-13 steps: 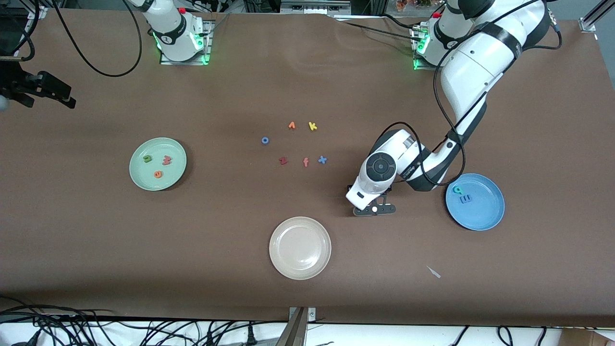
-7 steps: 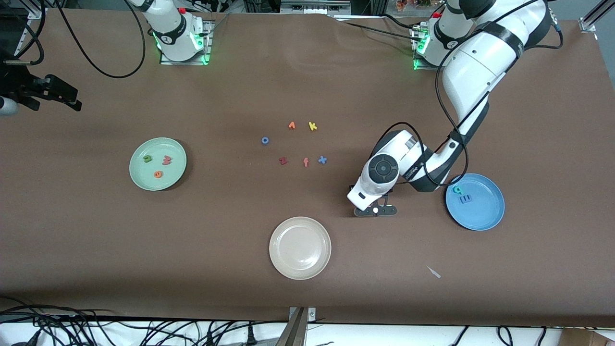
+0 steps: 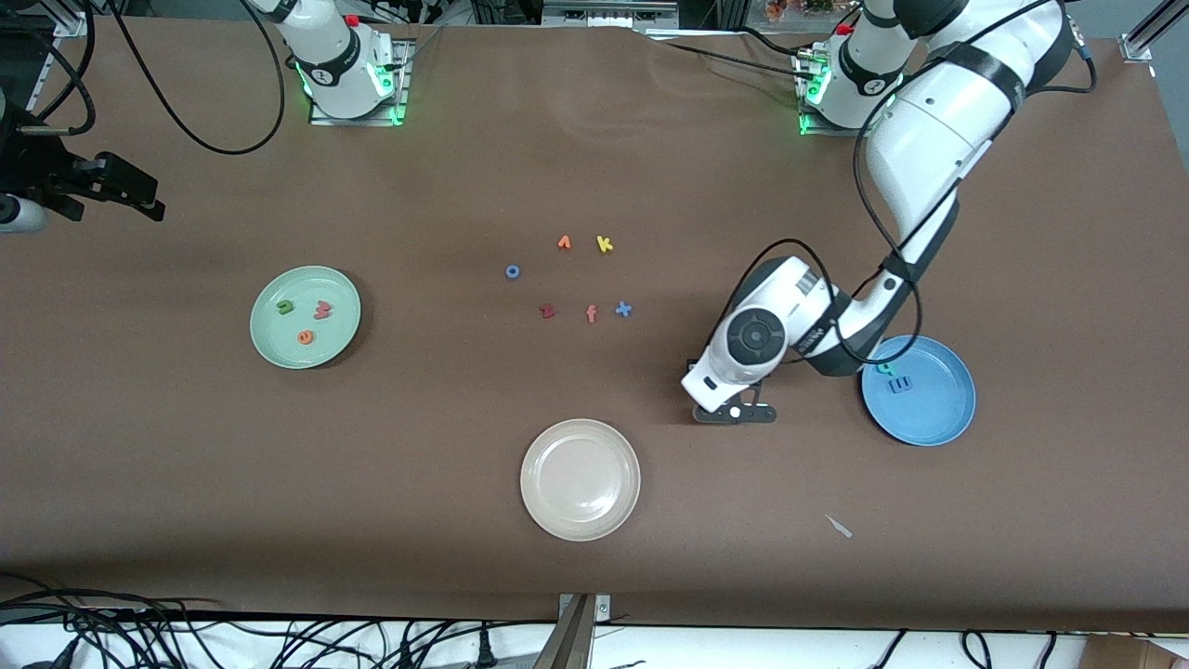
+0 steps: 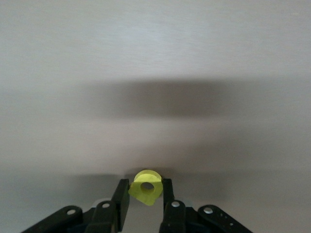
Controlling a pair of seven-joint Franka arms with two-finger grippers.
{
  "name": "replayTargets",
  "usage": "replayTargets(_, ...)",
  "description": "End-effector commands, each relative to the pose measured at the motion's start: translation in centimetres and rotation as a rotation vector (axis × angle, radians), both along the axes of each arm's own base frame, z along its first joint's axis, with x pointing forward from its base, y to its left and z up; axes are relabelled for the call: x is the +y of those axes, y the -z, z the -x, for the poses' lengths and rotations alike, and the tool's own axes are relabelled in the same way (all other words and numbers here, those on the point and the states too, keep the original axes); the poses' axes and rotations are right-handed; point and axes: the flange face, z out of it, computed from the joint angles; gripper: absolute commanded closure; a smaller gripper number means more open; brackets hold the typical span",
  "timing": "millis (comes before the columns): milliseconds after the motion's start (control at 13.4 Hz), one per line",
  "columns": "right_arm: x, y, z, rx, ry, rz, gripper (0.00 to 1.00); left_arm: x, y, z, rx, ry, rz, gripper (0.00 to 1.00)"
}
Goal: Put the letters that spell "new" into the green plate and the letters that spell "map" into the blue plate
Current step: 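Carry the d to the blue plate and open the left gripper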
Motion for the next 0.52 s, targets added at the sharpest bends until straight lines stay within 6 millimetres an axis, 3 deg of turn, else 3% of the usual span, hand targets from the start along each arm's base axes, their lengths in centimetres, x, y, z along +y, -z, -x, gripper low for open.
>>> replayTargets(0,-0.4,-0.8,-0.2,0.004,-0.004,0.008,0.0,6.0,-5.5,-1.6,0.065,0.091,0.042,0.88)
replayTargets(149,-0.2,-1.0,-0.2,0.0,-0.001,0.01,0.0,11.4,-6.4,-2.4,0.1,0.168,0.051,0.89)
replayTargets(447,-0.6,-1.0,-0.3,-0.006,0.001,0.013,0.0,21.7,-6.3,-3.1,0.129,0.272,0.079,0.87)
